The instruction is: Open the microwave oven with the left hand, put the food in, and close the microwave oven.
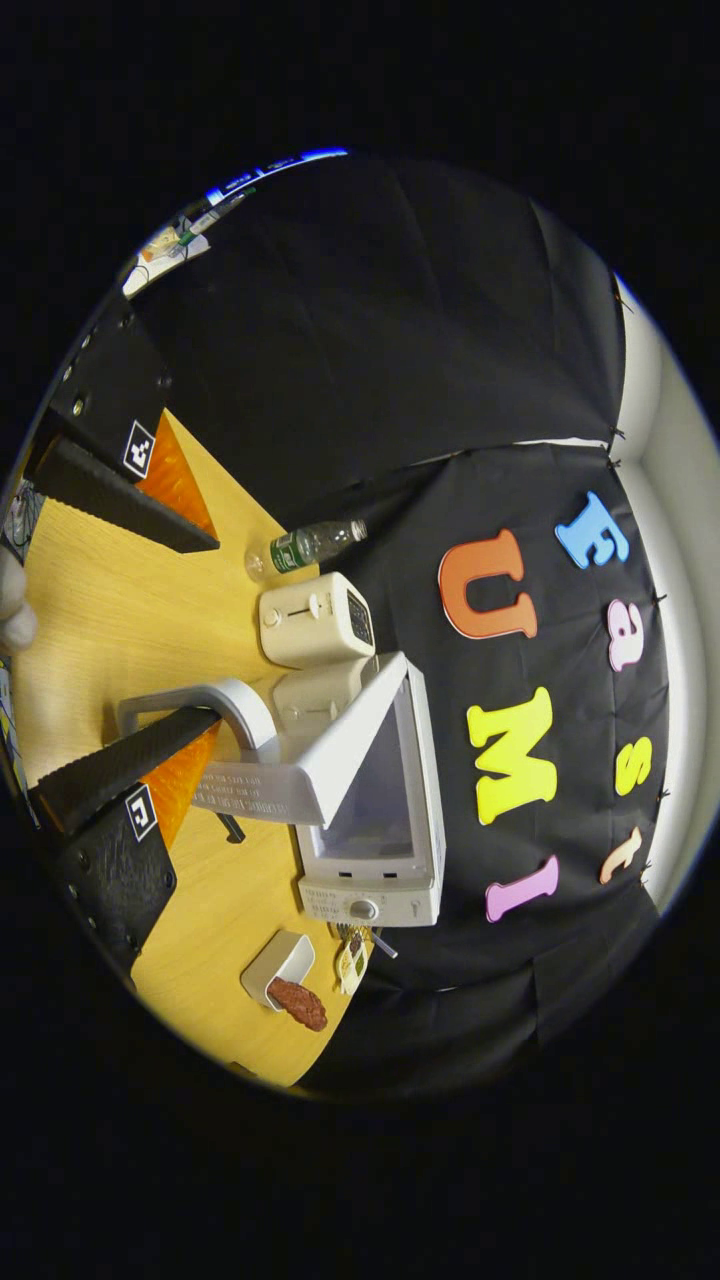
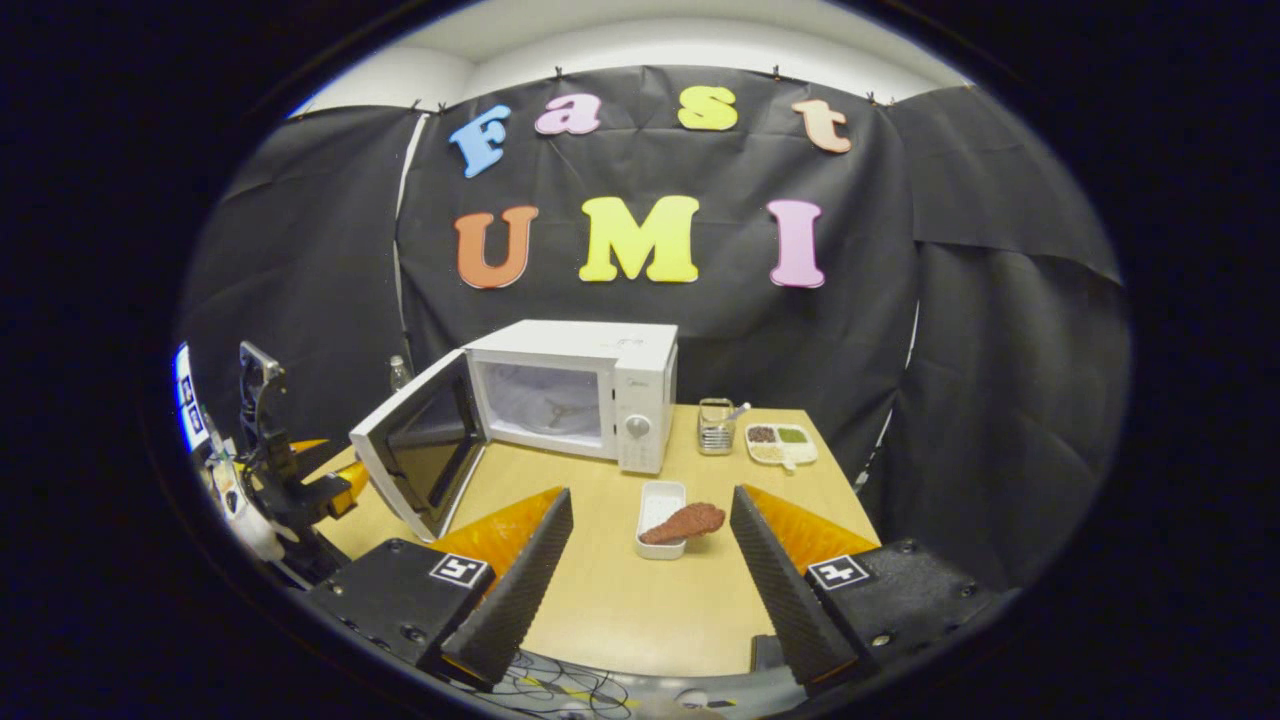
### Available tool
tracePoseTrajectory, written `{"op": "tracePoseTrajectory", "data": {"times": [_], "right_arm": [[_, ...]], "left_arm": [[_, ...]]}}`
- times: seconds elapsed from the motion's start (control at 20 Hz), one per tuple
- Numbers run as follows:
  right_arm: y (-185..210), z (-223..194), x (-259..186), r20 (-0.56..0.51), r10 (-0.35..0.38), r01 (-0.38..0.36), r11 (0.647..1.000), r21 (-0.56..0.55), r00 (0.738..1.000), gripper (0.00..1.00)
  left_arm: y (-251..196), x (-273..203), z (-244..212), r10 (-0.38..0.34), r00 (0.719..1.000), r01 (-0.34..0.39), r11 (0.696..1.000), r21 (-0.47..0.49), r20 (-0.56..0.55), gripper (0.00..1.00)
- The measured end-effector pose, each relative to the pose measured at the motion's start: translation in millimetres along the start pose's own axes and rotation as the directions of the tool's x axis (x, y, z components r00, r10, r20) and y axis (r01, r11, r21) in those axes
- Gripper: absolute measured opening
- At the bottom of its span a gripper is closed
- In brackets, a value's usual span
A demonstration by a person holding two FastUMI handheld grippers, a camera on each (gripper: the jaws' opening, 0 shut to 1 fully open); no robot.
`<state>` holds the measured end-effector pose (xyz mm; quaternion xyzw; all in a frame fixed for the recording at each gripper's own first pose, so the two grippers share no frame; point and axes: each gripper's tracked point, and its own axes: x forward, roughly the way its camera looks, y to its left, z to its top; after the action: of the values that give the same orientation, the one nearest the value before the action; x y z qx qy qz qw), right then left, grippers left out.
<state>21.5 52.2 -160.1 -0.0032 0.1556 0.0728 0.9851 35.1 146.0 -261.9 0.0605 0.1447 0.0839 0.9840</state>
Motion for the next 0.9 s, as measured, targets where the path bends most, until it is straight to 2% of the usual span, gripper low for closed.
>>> {"op": "tracePoseTrajectory", "data": {"times": [0.1,0.15,0.25,0.3,0.5,0.55,0.6,0.8,0.85,0.9], "right_arm": [[-2.4,-7.8,13.7,-0.016,0.01,-0.01,1.0,-0.002,1.0,1.0],[-4.8,-11.8,21.6,-0.028,0.015,-0.015,1.0,0.004,0.999,0.96],[-12.4,-16.0,41.2,-0.033,0.033,-0.033,0.999,0.017,0.999,0.96],[-20.0,-23.3,53.6,-0.054,0.04,-0.038,0.999,0.027,0.998,1.0],[-45.9,-48.9,113.2,-0.125,0.092,-0.084,0.994,0.067,0.988,1.0],[-53.3,-56.6,129.6,-0.145,0.103,-0.093,0.993,0.074,0.984,0.94],[-62.0,-66.8,146.3,-0.181,0.106,-0.094,0.993,0.072,0.978,1.0],[-81.4,-95.8,203.4,-0.276,0.194,-0.151,0.974,0.171,0.941,0.94],[-78.5,-101.2,216.2,-0.297,0.242,-0.182,0.959,0.218,0.924,0.9],[-78.0,-108.9,228.9,-0.322,0.274,-0.196,0.947,0.254,0.906,0.77]], "left_arm": [[20.4,-4.3,-2.1,0.043,0.999,-0.043,0.999,0.001,-0.004,0.95],[25.8,-6.4,-1.8,0.052,0.999,-0.052,0.999,-0.005,-0.009,0.95],[34.3,-12.2,-2.1,0.073,0.997,-0.073,0.997,0.002,-0.011,0.94],[35.8,-16.7,-3.0,0.083,0.996,-0.083,0.997,0.003,-0.016,0.95],[21.7,-46.1,4.1,0.08,0.996,-0.082,0.996,-0.031,-0.038,0.95],[14.5,-54.6,11.9,0.081,0.996,-0.083,0.995,-0.047,-0.031,0.95],[3.7,-61.9,20.7,0.075,0.997,-0.077,0.995,-0.064,-0.028,0.95],[-35.9,-80.3,62.2,0.071,0.997,-0.071,0.989,-0.131,-0.002,0.95],[-45.8,-82.3,74.2,0.077,0.997,-0.075,0.987,-0.145,0.006,0.95],[-55.3,-83.9,86.5,0.087,0.996,-0.083,0.985,-0.151,0.016,0.95]]}}
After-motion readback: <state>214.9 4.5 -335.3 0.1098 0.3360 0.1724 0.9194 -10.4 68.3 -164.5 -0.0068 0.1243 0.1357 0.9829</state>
